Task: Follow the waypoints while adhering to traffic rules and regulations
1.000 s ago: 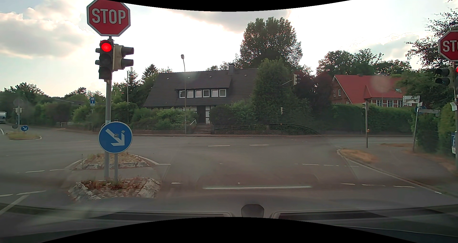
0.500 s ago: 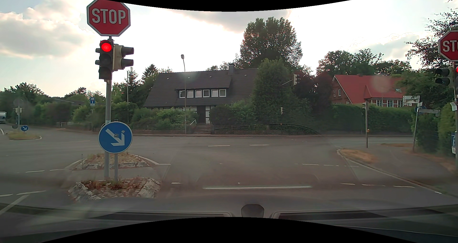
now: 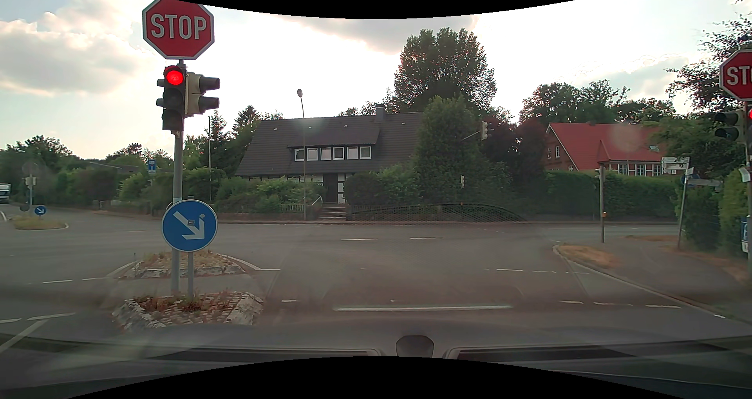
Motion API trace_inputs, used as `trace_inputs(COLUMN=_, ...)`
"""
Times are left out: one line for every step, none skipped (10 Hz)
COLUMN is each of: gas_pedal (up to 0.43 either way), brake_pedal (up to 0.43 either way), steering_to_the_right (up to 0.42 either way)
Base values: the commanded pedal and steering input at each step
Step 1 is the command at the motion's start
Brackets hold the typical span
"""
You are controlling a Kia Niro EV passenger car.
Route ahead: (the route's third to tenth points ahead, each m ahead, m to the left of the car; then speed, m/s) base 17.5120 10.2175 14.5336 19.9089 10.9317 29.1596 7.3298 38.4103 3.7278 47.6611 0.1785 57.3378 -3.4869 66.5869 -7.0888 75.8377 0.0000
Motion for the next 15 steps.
trace_inputs(gas_pedal=0.0, brake_pedal=0.25, steering_to_the_right=-0.005)
trace_inputs(gas_pedal=0.0, brake_pedal=0.25, steering_to_the_right=-0.005)
trace_inputs(gas_pedal=0.0, brake_pedal=0.25, steering_to_the_right=-0.006)
trace_inputs(gas_pedal=0.0, brake_pedal=0.25, steering_to_the_right=-0.005)
trace_inputs(gas_pedal=0.0, brake_pedal=0.25, steering_to_the_right=-0.005)
trace_inputs(gas_pedal=0.0, brake_pedal=0.25, steering_to_the_right=-0.005)
trace_inputs(gas_pedal=0.0, brake_pedal=0.25, steering_to_the_right=-0.006)
trace_inputs(gas_pedal=0.0, brake_pedal=0.25, steering_to_the_right=-0.005)
trace_inputs(gas_pedal=0.0, brake_pedal=0.25, steering_to_the_right=-0.005)
trace_inputs(gas_pedal=0.0, brake_pedal=0.25, steering_to_the_right=-0.005)
trace_inputs(gas_pedal=0.0, brake_pedal=0.25, steering_to_the_right=-0.005)
trace_inputs(gas_pedal=0.0, brake_pedal=0.25, steering_to_the_right=-0.005)
trace_inputs(gas_pedal=0.0, brake_pedal=0.25, steering_to_the_right=-0.006)
trace_inputs(gas_pedal=0.0, brake_pedal=0.25, steering_to_the_right=-0.005)
trace_inputs(gas_pedal=0.0, brake_pedal=0.25, steering_to_the_right=-0.006)
